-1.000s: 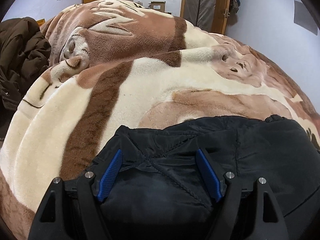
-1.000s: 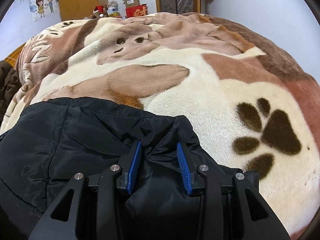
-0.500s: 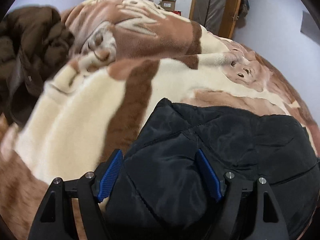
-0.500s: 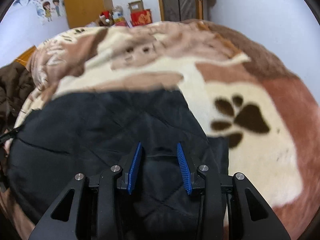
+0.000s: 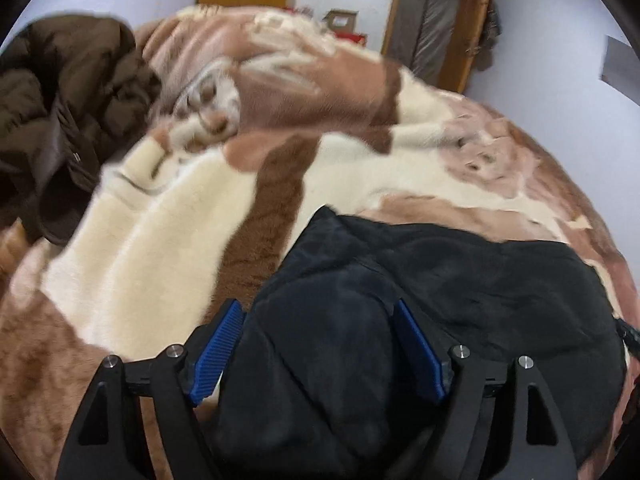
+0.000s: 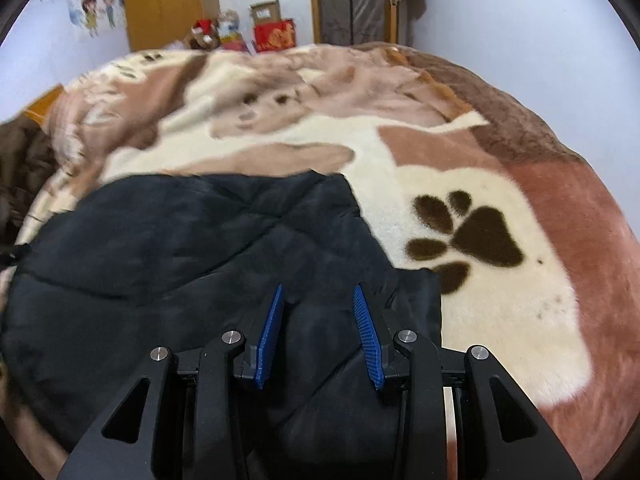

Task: Fold large clothes

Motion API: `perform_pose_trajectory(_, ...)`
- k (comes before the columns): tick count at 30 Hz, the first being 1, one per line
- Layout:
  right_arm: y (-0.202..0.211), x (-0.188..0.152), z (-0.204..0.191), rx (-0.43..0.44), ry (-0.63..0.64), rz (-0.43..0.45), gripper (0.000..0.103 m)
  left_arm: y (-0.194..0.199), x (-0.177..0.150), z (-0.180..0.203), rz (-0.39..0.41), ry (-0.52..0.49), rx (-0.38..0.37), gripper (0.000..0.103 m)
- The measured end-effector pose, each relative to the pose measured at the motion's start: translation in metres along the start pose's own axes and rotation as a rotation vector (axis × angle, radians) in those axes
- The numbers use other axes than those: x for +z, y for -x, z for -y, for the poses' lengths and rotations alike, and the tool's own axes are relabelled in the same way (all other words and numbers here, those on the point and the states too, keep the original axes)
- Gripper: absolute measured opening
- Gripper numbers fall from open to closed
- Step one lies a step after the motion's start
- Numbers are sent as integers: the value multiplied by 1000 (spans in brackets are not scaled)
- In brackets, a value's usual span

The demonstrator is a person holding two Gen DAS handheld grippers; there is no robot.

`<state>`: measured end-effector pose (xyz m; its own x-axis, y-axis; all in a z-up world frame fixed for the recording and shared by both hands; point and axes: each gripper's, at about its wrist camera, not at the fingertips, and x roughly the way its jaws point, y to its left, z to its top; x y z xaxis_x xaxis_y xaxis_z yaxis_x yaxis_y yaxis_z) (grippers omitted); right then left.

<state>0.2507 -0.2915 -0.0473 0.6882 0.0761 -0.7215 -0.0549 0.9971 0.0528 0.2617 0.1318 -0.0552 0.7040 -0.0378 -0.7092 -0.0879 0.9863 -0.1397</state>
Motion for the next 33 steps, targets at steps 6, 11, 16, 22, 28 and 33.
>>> perform_pose_trajectory(6,1,-40,-15,11,39,-82,37,37,-40,39,-1,-63,-109,78)
perform_pose_trajectory(11,-20,-45,-16,10,41,-116,37,7,-61,54,-70,-76,-75,72)
perform_pose_trajectory(16,-7,-31,-21,-18,33,-171,37,15,-48,57,-99,-73,-71,29)
perform_pose_trajectory(22,33,-12,-40,46,23,-7,37,43,-32,92,-24,-125,-166,29)
perform_pose_trajectory(28,-25,-17,-42,40,44,-132,39,-7,-39,118,-103,-156,-150,29)
perform_pose_trajectory(33,-35,-24,-41,34,57,-127,39,-15,-40,126,-108,-173,-129,29)
